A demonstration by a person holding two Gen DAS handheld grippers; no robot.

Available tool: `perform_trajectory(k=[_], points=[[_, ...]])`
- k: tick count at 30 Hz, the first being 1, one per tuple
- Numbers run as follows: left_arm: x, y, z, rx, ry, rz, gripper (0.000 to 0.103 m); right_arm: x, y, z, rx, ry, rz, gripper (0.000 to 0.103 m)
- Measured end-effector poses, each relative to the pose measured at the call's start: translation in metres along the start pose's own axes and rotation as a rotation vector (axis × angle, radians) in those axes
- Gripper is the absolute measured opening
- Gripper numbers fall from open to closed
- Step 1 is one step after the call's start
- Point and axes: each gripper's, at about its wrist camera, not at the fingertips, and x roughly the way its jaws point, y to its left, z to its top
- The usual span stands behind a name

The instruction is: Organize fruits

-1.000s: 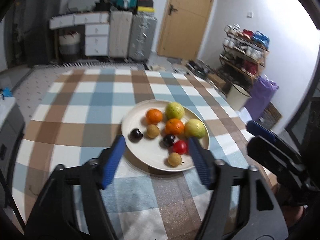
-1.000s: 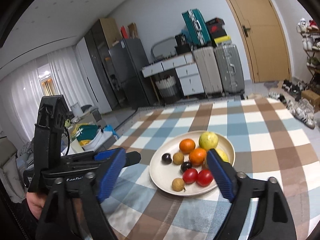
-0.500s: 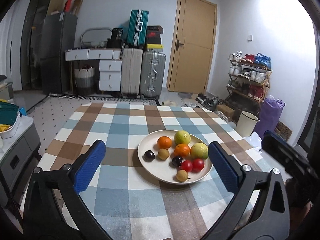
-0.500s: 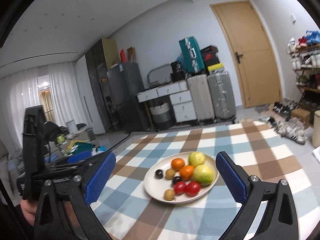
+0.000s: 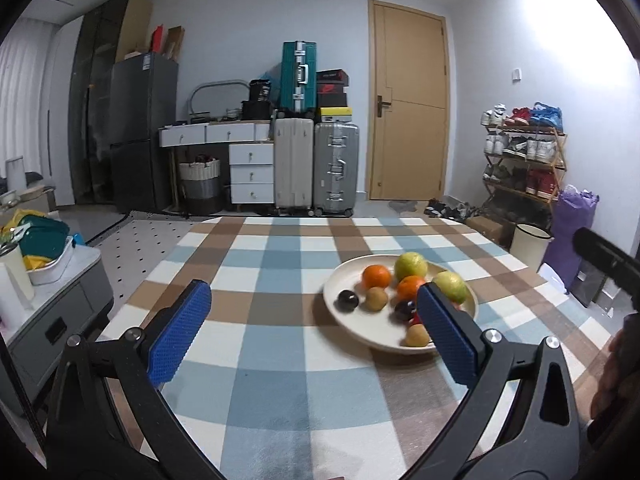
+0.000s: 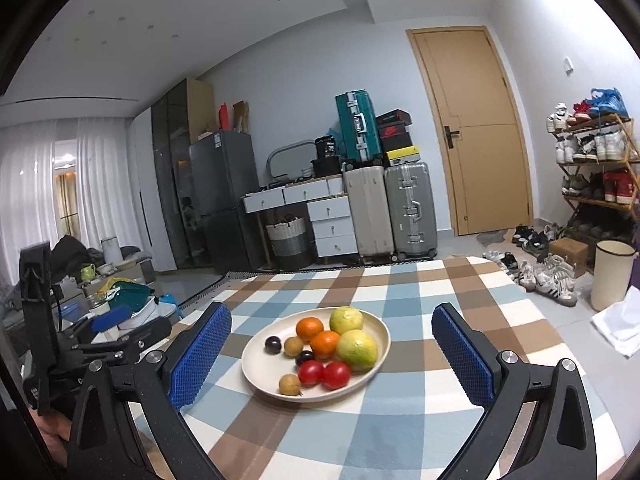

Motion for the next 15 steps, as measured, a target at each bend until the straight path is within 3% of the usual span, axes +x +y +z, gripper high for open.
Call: perform_trajectory(k=[8, 15], points=[[0.009, 0.006, -0.011, -0.017, -0.005, 0.011, 0.102, -0.003, 0.001, -0.015, -0.077, 0.0, -0.085, 0.102], [0.013, -0.003, -0.012, 0.029, 0.004, 0.027, 0.102, 0.02, 0.002, -0.022, -0.097, 0.126, -0.129, 0.102]])
